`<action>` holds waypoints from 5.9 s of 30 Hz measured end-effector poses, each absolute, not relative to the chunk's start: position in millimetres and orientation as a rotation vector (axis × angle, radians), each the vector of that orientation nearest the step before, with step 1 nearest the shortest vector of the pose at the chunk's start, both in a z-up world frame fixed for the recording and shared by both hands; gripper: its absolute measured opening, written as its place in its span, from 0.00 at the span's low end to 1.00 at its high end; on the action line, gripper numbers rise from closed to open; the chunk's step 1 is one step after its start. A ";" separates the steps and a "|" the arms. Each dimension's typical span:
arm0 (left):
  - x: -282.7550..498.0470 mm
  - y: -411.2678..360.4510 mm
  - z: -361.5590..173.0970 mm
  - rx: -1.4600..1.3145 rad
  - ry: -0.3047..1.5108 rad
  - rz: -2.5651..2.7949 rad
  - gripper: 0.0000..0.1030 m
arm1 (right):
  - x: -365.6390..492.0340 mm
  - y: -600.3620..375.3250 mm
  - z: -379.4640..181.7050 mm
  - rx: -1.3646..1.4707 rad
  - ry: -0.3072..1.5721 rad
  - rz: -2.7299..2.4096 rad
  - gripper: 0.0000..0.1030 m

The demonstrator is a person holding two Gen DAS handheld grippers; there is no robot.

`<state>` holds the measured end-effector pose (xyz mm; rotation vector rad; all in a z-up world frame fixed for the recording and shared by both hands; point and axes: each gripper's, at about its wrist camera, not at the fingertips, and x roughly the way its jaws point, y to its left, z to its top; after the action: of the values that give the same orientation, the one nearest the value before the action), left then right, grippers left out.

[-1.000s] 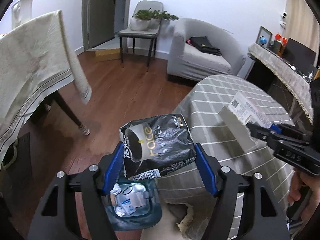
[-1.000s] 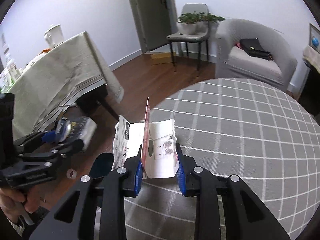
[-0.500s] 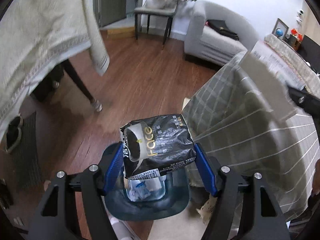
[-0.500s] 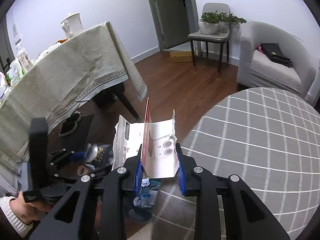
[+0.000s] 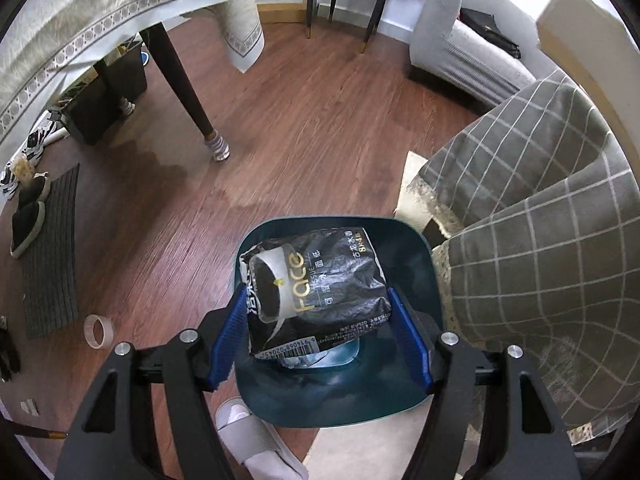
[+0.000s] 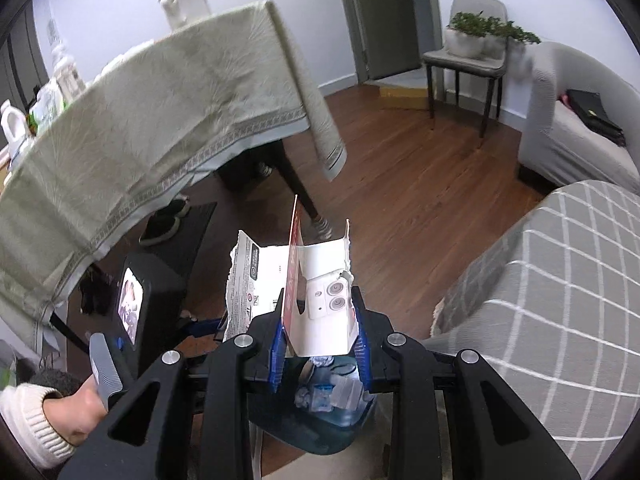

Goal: Collect trash

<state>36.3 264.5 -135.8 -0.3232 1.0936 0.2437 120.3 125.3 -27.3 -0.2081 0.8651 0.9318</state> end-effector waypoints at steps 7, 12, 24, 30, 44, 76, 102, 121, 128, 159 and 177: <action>29.5 267.5 -164.2 -0.301 1.169 0.242 0.68 | 113.1 138.9 -44.9 -0.236 0.906 0.946 0.28; 28.2 266.2 -186.5 -0.278 1.241 0.224 0.68 | 111.2 145.3 -57.1 -0.249 0.943 0.945 0.28; 20.6 247.6 -237.1 -0.218 1.402 0.168 0.75 | 114.0 156.3 -77.7 -0.267 0.999 0.929 0.28; 13.0 261.6 -223.7 -0.249 1.366 0.165 0.78 | 117.8 164.0 -92.4 -0.272 1.034 0.907 0.28; -23.8 271.8 -104.0 -0.180 1.089 0.202 0.68 | 107.6 174.8 -127.4 -0.329 1.103 0.880 0.29; -35.4 252.7 3.9 -0.236 0.790 0.137 0.44 | 87.9 168.5 -175.3 -0.461 1.187 0.835 0.53; -81.7 189.8 85.5 -0.067 0.628 0.153 0.95 | 58.3 -8.1 30.4 -0.222 0.783 0.588 0.92; -104.8 155.9 34.6 -0.062 0.597 0.152 0.97 | -15.4 -168.5 18.0 -0.033 0.644 0.374 0.97; -101.7 152.8 29.4 -0.046 0.610 0.167 0.97 | -22.7 -165.1 10.3 -0.055 0.631 0.406 0.97; -99.6 149.6 17.6 -0.059 0.658 0.169 0.97 | -31.4 -154.2 9.5 -0.120 0.621 0.421 0.97; -99.6 154.4 16.0 -0.102 0.662 0.165 0.97 | -29.9 -152.7 8.6 -0.127 0.632 0.421 0.97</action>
<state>-99.6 154.4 16.0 -0.1023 0.6619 0.1651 -29.9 -152.7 8.6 -0.1265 0.6324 0.4205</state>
